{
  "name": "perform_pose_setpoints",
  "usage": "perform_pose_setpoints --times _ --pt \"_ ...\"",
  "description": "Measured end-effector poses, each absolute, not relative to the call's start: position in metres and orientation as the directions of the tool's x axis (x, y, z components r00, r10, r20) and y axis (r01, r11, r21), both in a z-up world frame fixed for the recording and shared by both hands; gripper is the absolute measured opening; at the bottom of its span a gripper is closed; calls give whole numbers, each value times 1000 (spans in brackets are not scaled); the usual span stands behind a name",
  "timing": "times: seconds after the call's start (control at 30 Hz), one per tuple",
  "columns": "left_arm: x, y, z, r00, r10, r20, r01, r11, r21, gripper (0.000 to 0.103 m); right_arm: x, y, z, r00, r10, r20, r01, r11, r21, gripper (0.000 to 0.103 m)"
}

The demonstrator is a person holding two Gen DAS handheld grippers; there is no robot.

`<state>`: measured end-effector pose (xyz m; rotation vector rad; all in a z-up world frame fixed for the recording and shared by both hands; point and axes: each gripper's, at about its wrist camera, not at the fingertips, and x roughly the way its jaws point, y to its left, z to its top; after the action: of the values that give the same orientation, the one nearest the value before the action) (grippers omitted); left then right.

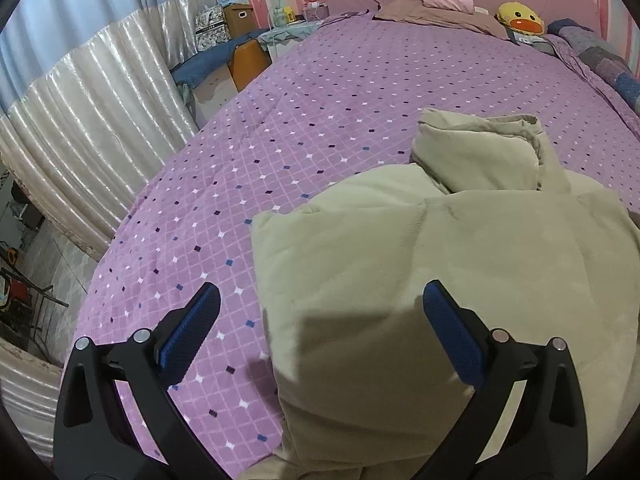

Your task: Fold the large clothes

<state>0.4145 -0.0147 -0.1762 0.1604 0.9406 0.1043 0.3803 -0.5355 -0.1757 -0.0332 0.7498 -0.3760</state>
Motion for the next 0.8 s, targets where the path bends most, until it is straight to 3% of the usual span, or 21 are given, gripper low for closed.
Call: perform_pose_setpoints --times 0.2,0.4,0.8 --pt "418 -17 -172 561 138 -816 -17 988 156 100 359 -608 -184 605 -363 -709 454 888 -67 96" --pt "421 -20 -170 557 150 -817 -16 985 170 100 351 -689 -235 599 -157 -785 584 757 294 96" --pt "420 -21 -165 554 154 -818 2 982 187 100 387 -768 -333 594 -66 -802 729 466 502 95"
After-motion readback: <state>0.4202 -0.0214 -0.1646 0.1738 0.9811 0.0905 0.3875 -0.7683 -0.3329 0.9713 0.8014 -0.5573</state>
